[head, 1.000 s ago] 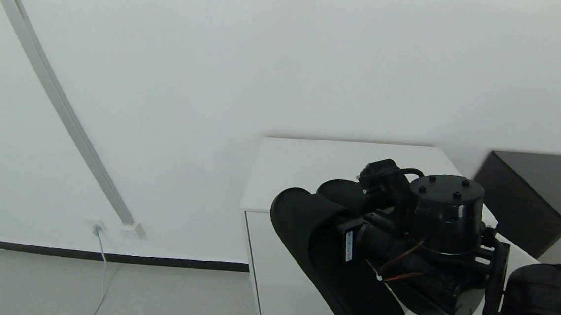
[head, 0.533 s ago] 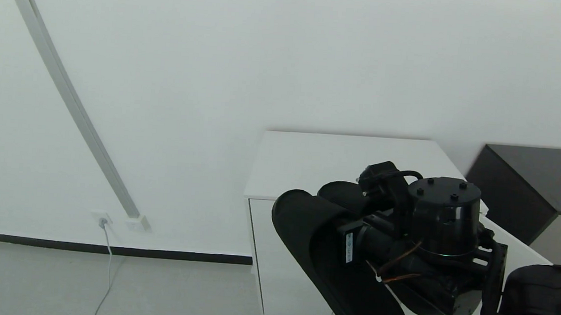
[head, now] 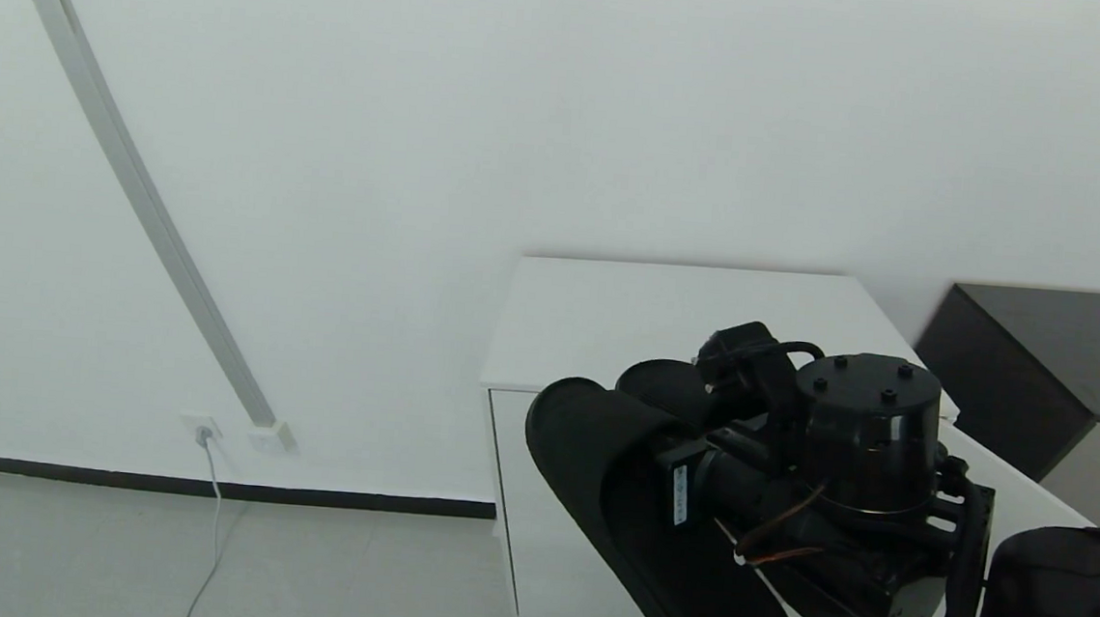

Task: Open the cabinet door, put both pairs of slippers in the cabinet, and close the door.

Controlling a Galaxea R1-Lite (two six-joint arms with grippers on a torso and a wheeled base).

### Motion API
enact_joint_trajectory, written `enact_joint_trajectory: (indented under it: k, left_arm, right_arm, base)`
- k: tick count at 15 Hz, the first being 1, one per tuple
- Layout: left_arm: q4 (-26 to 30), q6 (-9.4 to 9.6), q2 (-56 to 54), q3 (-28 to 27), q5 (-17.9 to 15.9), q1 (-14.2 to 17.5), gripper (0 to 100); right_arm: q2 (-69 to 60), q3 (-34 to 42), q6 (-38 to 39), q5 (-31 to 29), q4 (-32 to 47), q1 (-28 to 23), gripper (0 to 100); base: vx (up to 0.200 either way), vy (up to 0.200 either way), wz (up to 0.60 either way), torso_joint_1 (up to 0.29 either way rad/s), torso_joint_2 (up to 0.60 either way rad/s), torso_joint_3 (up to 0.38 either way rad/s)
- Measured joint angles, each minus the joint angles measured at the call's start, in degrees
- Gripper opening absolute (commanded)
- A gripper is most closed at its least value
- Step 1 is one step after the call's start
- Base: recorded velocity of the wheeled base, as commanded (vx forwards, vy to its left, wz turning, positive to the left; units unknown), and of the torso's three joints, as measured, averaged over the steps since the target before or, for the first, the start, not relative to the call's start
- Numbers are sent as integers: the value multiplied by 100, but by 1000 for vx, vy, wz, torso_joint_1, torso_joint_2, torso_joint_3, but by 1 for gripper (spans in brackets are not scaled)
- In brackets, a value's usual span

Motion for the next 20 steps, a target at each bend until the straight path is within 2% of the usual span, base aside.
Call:
enact_joint_trajectory:
  k: [15, 20]
  left_arm:
    - [2, -6, 2, 0, 2, 0, 0]
    - [2, -9, 2, 5, 2, 0, 0]
  right_arm:
    - [13, 39, 0, -134, 2, 7, 0]
    - [13, 41, 0, -144, -9, 11, 0]
  base:
    - [0, -200, 0, 2, 3, 3]
    - [0, 0, 0, 0, 0, 0]
